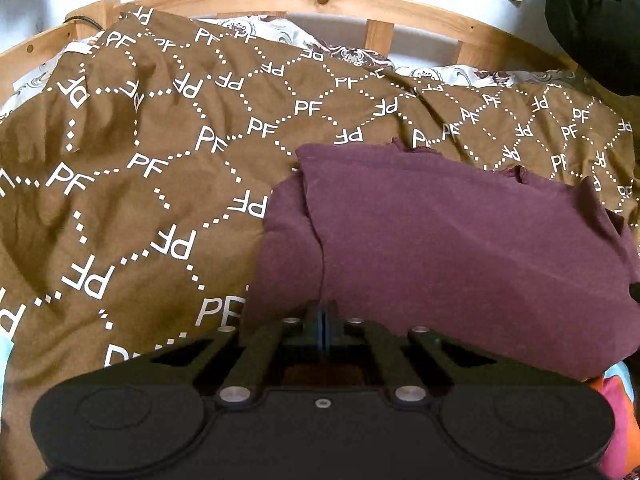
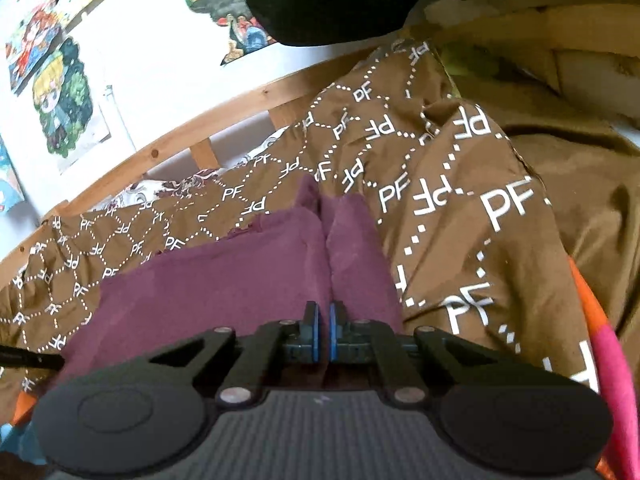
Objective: Fold small clothes
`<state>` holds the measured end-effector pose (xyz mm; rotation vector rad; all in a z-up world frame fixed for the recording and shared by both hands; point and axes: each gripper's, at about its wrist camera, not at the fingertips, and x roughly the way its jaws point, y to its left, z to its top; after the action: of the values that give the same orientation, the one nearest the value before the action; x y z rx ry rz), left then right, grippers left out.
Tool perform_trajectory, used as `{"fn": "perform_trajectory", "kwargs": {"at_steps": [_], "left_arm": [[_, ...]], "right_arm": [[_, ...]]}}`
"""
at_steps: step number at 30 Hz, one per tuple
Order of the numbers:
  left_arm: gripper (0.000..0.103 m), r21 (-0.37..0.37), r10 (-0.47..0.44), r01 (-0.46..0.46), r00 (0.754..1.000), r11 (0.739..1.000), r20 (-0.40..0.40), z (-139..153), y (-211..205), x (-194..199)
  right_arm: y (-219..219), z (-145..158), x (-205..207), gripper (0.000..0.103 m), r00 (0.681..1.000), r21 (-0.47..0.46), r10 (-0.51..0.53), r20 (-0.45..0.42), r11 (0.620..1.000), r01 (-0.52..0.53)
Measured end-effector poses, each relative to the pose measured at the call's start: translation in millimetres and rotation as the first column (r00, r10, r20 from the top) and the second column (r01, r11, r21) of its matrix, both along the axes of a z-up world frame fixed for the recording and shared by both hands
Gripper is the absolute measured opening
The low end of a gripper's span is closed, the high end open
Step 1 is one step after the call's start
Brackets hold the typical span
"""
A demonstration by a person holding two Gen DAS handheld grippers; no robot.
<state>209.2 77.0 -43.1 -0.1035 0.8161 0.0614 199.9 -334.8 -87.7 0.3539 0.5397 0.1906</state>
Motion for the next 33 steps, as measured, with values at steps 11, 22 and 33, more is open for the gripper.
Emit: {"fn": "perform_trajectory", "kwargs": {"at_steps": [11, 22, 33], "left_arm": [[0.0, 0.036, -0.005, 0.005, 1.0, 0.999, 0.002, 7.5, -9.2, -10.9], [0.0, 0.051, -0.007, 0.008, 1.0, 0.999, -0.022, 2.9, -7.2, -19.0], [0.035, -0.054, -0.032, 0.034, 0.999, 0.998, 0.037, 6.7, -1.6, -24.0]], "right_arm": [[3.0, 0.7, -1.4, 0.007, 1.0, -0.019, 0.005, 0.01, 1.0, -0.005], [2.7, 0.7, 0.8, 0.007, 1.0, -0.025, 0.01, -0.01, 1.0, -0.01], [8.7, 2.8, -1.9, 0.018, 1.0, -0.082, 0.018, -0.008, 0.996, -0.019]]}}
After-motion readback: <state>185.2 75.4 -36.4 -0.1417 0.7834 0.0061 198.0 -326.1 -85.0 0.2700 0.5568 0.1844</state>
